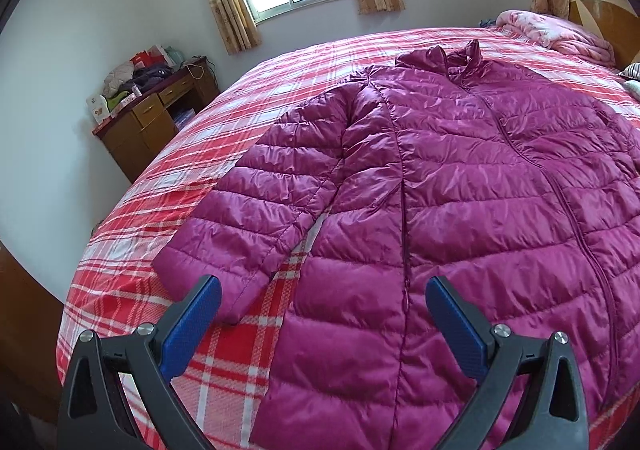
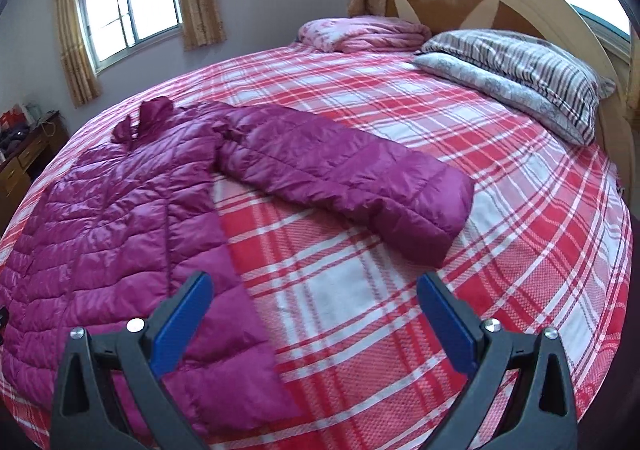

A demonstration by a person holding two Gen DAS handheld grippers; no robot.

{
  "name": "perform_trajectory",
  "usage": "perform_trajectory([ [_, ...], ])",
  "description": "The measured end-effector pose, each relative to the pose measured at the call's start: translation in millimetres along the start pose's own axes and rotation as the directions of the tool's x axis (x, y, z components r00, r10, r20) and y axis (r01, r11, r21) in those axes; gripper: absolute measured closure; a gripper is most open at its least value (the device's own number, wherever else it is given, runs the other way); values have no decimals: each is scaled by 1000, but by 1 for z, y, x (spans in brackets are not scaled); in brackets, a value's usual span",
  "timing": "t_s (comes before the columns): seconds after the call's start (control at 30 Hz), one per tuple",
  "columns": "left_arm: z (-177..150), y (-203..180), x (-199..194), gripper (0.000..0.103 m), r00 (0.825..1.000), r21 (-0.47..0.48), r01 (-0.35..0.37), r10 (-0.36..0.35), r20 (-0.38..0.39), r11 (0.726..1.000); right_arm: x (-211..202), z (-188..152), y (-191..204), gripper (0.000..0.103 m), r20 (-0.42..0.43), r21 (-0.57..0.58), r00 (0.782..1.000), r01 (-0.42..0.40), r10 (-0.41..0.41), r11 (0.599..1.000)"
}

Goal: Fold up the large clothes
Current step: 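Grasp the magenta jacket's sleeve cuff with the right tool and lift it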

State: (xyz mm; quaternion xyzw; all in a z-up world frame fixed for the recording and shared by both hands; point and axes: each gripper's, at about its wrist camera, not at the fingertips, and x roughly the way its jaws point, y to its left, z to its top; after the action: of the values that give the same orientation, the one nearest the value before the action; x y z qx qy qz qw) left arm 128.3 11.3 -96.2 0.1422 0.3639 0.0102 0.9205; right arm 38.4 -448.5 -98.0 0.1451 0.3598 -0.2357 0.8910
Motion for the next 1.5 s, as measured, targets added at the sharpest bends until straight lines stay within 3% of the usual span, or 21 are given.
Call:
perform_trajectory([
  [0.27,19,-1,43,1,1000,-13,-22,21,-13,1000,30,19,-61,0,-36,186,999,47,-41,981],
  [0.47,16,11,59,1,999,-55,-17,14,-53,998,55,26,-84,15,-84,280,996,51,-28,959],
  [0.53,12,12,65,1,998,-63,-19,15,-66,998,64,24,-89,29,-104,312,994,10,23,950],
  [0.57,9,13,67,1,997,-67,-17,12,-72,998,64,24,-88,30,-94,304,995,13,16,952],
  [0.6,7,14,68,1,997,-71,-15,10,-74,997,62,25,-86,46,-76,286,997,2,21,958],
  [0.63,6,14,67,1,997,-74,-14,8,-71,997,62,27,-86,74,-69,280,996,-35,57,959],
  [0.7,6,15,64,1,998,-73,-11,6,-67,997,63,34,-90,81,-72,300,994,-51,76,953],
  [0.9,12,33,45,1,1000,-107,9,-12,-26,994,38,81,-79,89,31,182,999,17,-23,983],
  [1.03,18,50,40,1,1000,-135,-8,8,-3,991,8,116,-45,89,150,41,987,58,-63,997],
  [1.23,20,74,50,1,999,-164,-49,46,-18,985,-20,140,18,90,257,-165,966,80,-36,983],
  [1.5,19,114,60,1,994,-211,-109,106,-27,971,-40,142,99,90,316,-384,946,60,70,922],
])
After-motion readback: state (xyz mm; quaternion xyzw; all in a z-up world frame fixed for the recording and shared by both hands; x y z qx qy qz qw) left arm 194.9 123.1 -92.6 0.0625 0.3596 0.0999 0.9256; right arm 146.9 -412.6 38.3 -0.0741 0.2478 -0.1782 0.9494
